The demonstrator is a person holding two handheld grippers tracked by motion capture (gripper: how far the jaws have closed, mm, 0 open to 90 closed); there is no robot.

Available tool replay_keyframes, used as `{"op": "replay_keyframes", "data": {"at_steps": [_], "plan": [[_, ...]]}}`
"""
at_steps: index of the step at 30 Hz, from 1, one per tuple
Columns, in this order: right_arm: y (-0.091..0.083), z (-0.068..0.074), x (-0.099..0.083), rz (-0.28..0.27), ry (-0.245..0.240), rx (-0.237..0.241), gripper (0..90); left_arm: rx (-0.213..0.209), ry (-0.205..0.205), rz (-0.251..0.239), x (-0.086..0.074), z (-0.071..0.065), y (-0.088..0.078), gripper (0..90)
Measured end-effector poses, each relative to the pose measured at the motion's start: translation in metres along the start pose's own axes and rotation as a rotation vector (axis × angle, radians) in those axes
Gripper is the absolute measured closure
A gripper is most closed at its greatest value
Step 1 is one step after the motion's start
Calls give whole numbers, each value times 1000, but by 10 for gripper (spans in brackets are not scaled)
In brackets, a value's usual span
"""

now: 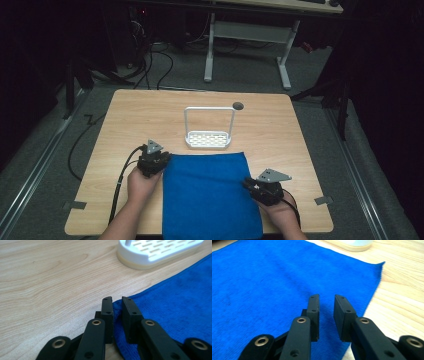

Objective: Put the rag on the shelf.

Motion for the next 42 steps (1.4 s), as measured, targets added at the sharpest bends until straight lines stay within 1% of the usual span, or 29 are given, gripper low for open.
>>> {"op": "replay_keyframes", "data": {"at_steps": [3,5,6,7,8,9,10,11,12,13,14,15,16,17,18,19,20,23,25,31,32,33,34,35,36,37,40,41,42], "plan": [[-1,-4,-1,-13,25,-19,730,-26,-43,-25,-1,4,-2,839],[-1,-7,-2,-19,48,-33,703,-35,-49,-25,-1,5,-3,865],[0,-8,-2,-21,57,-41,684,-49,-57,-26,-1,5,-2,869],[2,-11,-1,-34,79,-64,634,-58,-65,-27,-1,6,-2,873],[2,-11,-1,-34,79,-64,634,-67,-69,-27,-1,7,-2,873],[3,-13,0,-36,77,-74,619,-78,-81,-28,-1,8,-2,873],[6,-15,2,-35,88,-91,595,-82,-84,-29,-1,8,-2,873],[11,-21,6,-27,106,-112,564,-87,-84,-29,-1,8,-2,873],[11,-21,6,-27,106,-112,564,-91,-85,-30,-1,8,-2,873],[14,-25,9,-30,104,-130,559,-95,-85,-29,-1,8,-2,873],[18,-30,12,-25,111,-148,551,-97,-85,-29,-1,8,-2,873],[21,-33,14,-15,116,-155,550,-100,-87,-29,-1,8,-1,873],[26,-38,17,-5,111,-172,552,-102,-87,-28,-1,8,-1,873],[33,-47,23,3,133,-177,550,-101,-86,-27,-1,8,-1,872],[33,-47,23,3,133,-177,550,-101,-86,-27,-1,8,-1,872],[36,-50,26,6,146,-175,552,-99,-81,-24,-1,8,-1,872],[39,-54,30,8,143,-182,553,-100,-78,-23,-1,7,-1,872],[47,-63,40,13,160,-194,556,-99,-71,-16,-1,6,-1,870],[53,-70,44,23,165,-198,570,-100,-69,-14,-1,7,-1,869],[59,-75,46,42,181,-191,598,-98,-55,-9,-1,5,-1,868],[59,-74,45,34,186,-194,628,-99,-57,-11,-1,5,0,868],[59,-74,45,34,186,-194,628,-99,-56,-9,-1,5,0,868],[58,-73,44,39,177,-194,688,-100,-57,-8,-1,5,0,869],[58,-72,44,41,173,-193,710,-99,-58,-8,-1,6,0,869],[58,-72,44,41,173,-193,710,-100,-61,-7,-1,6,0,869],[58,-72,44,41,172,-191,737,-100,-59,-6,-1,6,0,869],[59,-71,44,29,177,-174,863,-107,-53,-3,-1,6,0,880],[60,-70,44,26,169,-169,882,-110,-53,-3,-1,6,0,884],[60,-70,44,26,169,-169,882,-107,-58,-5,-1,6,0,884]]}}
Point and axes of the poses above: each handheld gripper's, and its own axes: y roughly forward along the jaws, x roughly out of its top, z roughly to its left, the point moved 2 cm from there along y, roughly forward along the jaws, and after that the axes turned 14 degrees about x, right-handed, at the moved point
